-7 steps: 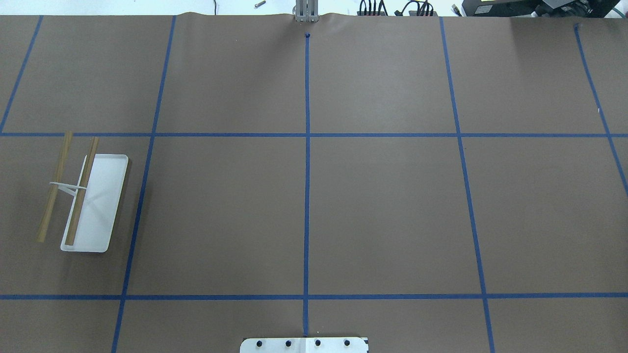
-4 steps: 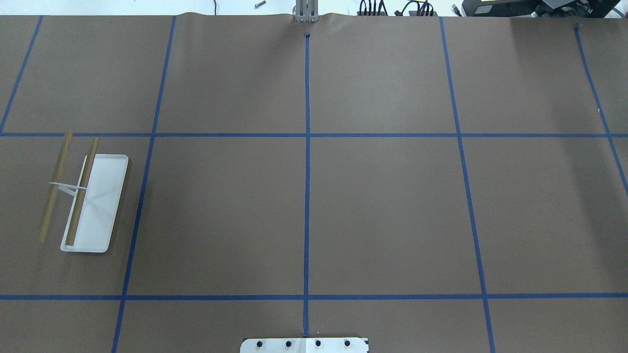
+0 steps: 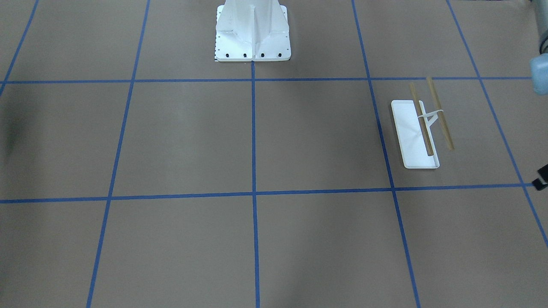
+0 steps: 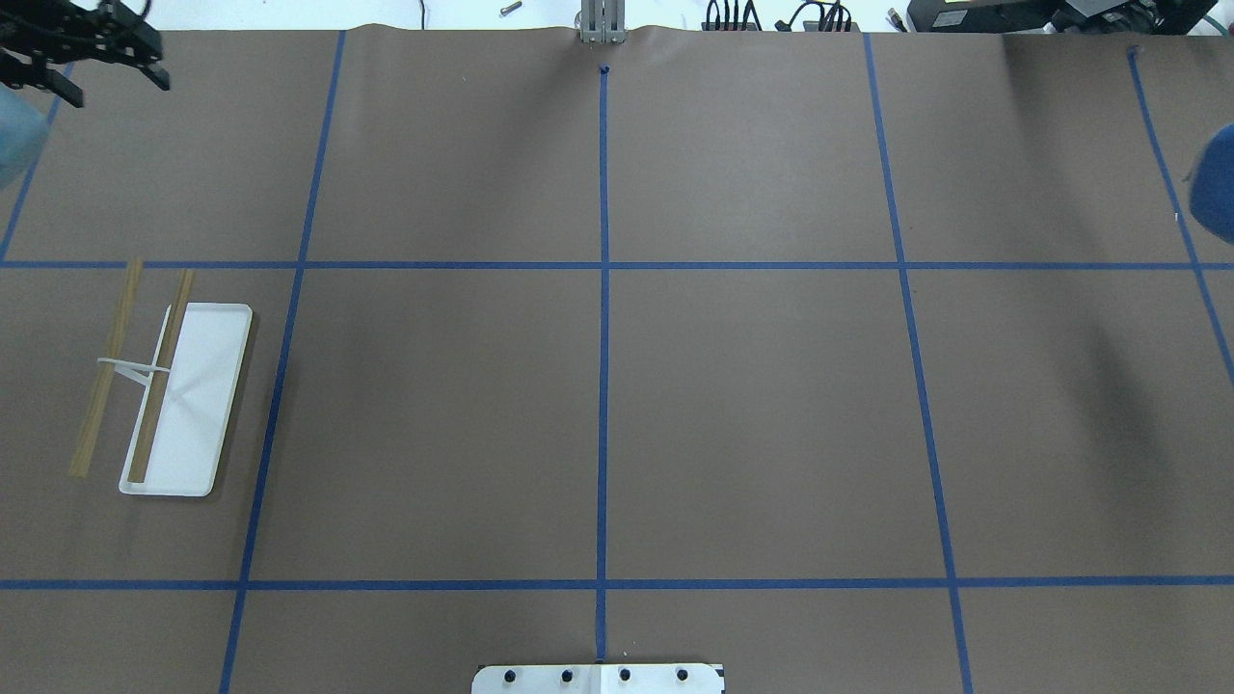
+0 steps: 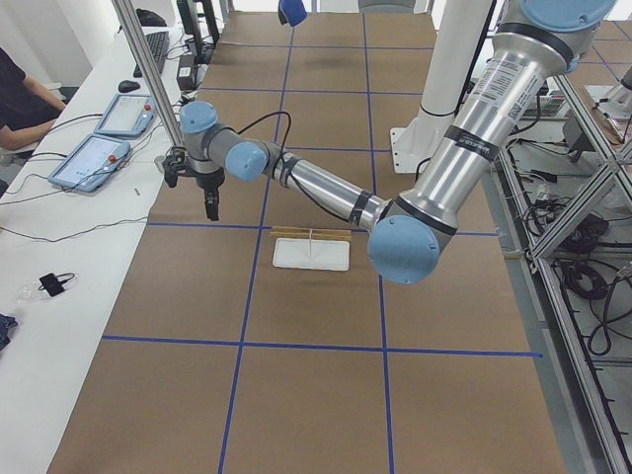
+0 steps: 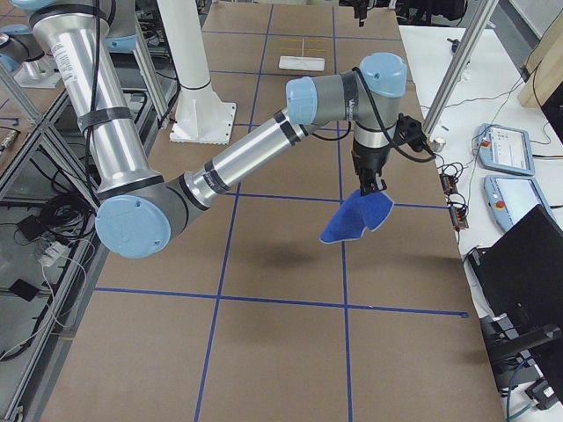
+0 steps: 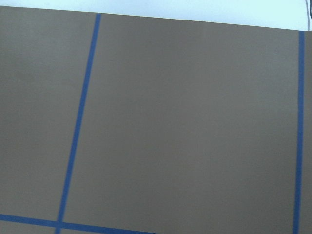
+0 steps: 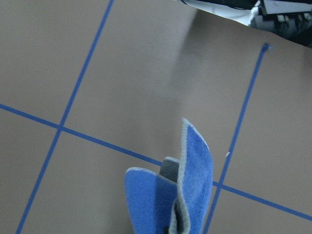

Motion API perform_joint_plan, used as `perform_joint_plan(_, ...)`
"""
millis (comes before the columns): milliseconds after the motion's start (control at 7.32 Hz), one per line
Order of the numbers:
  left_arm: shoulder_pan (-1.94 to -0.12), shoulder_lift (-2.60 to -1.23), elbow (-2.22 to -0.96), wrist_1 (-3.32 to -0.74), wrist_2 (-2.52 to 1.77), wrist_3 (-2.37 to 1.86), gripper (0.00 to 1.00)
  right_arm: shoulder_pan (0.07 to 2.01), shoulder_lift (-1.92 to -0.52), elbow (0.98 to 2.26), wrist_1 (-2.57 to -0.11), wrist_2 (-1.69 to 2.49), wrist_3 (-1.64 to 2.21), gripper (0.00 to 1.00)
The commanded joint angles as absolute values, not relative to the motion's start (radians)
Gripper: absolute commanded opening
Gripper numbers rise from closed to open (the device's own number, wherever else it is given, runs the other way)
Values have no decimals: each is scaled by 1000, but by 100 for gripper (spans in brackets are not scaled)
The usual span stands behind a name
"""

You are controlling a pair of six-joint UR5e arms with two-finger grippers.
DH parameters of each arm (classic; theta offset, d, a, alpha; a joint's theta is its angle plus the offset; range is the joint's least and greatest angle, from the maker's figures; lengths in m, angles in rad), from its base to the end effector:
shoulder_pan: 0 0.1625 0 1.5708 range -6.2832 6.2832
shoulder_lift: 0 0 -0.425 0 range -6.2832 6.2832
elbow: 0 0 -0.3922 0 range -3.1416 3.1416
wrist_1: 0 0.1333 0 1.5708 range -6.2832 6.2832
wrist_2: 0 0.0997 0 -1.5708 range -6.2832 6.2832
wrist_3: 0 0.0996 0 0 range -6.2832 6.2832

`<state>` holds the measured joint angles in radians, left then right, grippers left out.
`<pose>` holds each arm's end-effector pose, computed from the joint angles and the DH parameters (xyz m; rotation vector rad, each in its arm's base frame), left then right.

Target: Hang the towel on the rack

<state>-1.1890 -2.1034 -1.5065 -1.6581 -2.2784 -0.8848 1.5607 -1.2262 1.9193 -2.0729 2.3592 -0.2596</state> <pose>0.1936 -0.6662 0.3633 0.0211 0.8717 -0.2744 0.0570 -0.5571 0.3619 0.2787 -0.7608 -0.3301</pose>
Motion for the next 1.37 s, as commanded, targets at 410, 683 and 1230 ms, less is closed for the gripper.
perform_joint_plan(410,-939,-2321,-1508,-1736,-2281,-1515,98,1145,-1175,2195,-2036,2292,165,0)
perform_joint_plan(683,-887,-2325,-1503,-1870,-2278,-1694,98,1009,-1138,2226,-2013,2193,320,0)
perform_joint_plan(1230,-774,-2440,-1497,-1870,-2275,-1873,98,763,-1066,2241,-1936,1978,590,0)
